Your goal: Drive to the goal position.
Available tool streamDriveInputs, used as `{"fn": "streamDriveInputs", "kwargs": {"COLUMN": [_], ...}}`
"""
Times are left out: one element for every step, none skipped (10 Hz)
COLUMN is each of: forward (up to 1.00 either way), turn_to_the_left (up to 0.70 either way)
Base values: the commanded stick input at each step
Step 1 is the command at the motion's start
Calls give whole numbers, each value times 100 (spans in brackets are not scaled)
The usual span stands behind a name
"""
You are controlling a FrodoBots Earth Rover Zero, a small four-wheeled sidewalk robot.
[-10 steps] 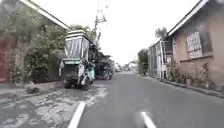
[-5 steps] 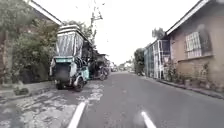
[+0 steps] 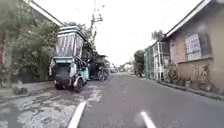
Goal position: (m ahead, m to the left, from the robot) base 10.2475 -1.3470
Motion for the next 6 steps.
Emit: {"fn": "streamDriveInputs", "kwargs": {"forward": [70, 70, 70, 70, 70, 70], "turn_to_the_left": [0, 0, 0, 0, 0, 0]}}
